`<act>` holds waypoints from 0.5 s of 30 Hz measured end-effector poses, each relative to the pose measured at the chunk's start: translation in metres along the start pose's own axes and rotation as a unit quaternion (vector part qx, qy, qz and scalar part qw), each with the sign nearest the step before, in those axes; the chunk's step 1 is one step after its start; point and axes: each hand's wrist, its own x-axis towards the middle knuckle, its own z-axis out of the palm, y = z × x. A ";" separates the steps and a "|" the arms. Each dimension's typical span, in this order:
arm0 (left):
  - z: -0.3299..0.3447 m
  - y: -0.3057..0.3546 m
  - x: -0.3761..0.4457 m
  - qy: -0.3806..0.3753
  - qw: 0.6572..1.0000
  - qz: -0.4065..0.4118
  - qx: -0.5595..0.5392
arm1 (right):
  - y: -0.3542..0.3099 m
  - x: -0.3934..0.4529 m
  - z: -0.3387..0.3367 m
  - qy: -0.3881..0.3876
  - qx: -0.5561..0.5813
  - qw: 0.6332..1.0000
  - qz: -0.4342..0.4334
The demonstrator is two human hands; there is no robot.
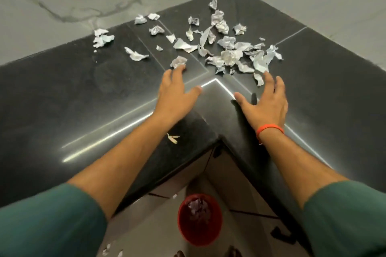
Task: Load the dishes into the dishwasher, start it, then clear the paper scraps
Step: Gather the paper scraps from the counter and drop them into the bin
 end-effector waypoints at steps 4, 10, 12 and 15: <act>0.015 -0.014 0.047 0.009 0.998 -0.031 0.050 | -0.006 0.014 0.004 0.005 -0.030 1.000 0.003; 0.056 -0.005 0.068 0.012 0.981 0.145 0.125 | -0.006 0.045 0.013 0.027 0.019 0.999 0.028; 0.064 -0.001 0.067 -0.041 0.966 0.219 0.131 | -0.007 0.056 0.017 0.044 0.038 0.998 0.031; 0.072 -0.001 0.081 -0.044 0.964 0.219 0.146 | -0.005 0.076 0.022 0.054 0.028 0.998 0.027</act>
